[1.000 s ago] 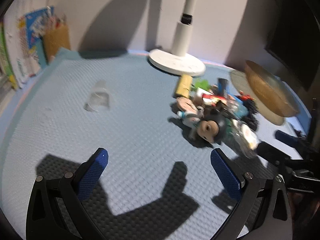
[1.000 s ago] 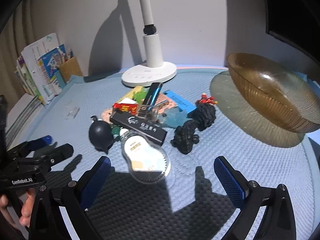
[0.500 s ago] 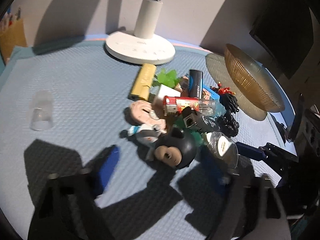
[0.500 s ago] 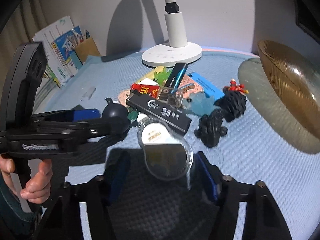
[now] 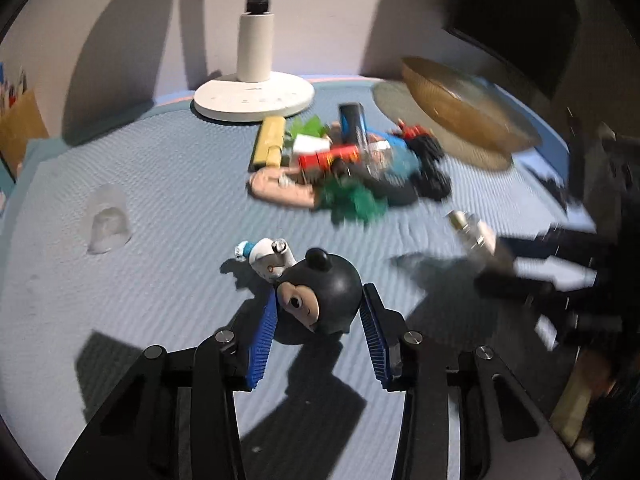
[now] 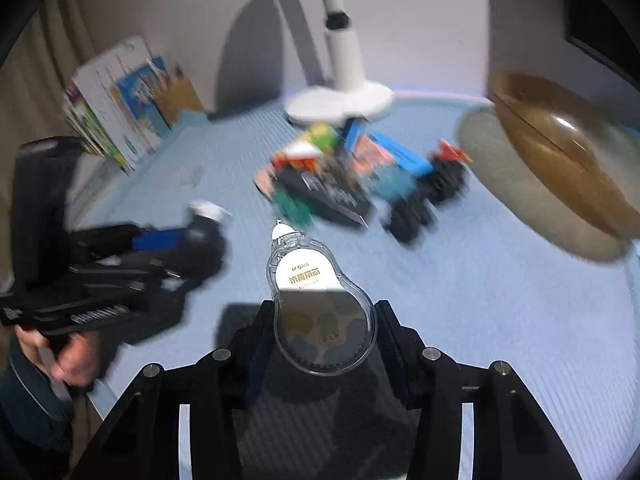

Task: Organize rigid objects
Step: 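Grasp the monkey figurine with the left tool while the right tool grasps the clear tape dispenser, then carry both items to the amber bowl and open both tools to release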

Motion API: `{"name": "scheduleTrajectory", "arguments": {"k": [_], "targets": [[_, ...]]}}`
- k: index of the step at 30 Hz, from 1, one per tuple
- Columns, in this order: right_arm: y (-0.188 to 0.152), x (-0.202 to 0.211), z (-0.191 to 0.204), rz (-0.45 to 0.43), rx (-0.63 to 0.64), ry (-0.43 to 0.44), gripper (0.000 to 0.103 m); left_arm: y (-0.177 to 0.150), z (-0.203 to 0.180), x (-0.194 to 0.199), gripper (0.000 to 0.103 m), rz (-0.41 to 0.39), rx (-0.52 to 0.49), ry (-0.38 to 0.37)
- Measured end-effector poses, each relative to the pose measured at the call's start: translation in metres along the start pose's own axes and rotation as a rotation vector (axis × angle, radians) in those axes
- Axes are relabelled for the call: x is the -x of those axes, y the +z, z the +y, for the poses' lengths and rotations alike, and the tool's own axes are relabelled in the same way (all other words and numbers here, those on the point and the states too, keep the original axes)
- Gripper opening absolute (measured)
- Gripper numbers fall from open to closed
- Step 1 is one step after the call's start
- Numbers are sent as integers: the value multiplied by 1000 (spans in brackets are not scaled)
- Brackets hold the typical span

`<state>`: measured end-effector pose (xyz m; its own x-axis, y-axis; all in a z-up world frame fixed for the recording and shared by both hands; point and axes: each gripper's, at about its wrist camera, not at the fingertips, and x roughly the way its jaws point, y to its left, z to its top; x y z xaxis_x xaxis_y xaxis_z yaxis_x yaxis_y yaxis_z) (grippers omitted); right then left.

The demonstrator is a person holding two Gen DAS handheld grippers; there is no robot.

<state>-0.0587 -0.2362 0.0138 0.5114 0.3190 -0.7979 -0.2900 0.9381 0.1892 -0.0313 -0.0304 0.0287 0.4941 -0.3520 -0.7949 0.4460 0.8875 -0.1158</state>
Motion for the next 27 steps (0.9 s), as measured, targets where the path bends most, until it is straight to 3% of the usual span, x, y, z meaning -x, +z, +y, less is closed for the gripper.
{"name": "scheduleTrajectory", "arguments": {"k": [4,7,8,9,10,15,19,20,22,24,27], "targets": [[-13,2,-1,42,-26,-55,48,-12,-7,5,39,58,-106,-10],[-16,-6,4,56,-16,-74,50,-15,-11,5,64,63,-121,26],[-17,-5,4,50,-14,-71,54,-17,-11,7,72,53,-112,22],[-17,-3,5,48,-14,-57,63,-20,-9,11,73,36,-94,6],[-16,-1,4,41,-16,-45,68,-23,-6,14,73,28,-72,-8],[-14,2,-3,19,-17,-36,68,-32,21,19,73,13,134,-65],[-12,-7,-3,25,-18,-42,68,-28,29,14,73,21,260,-47],[-12,-9,-1,26,-8,-53,68,-26,28,13,73,21,275,-39],[-12,-12,8,14,38,-100,49,-23,24,9,69,28,279,5],[-13,-13,15,5,76,-138,48,-18,13,5,48,37,241,69],[-13,-5,8,-24,43,-98,48,-13,-2,8,48,13,186,118]]}}
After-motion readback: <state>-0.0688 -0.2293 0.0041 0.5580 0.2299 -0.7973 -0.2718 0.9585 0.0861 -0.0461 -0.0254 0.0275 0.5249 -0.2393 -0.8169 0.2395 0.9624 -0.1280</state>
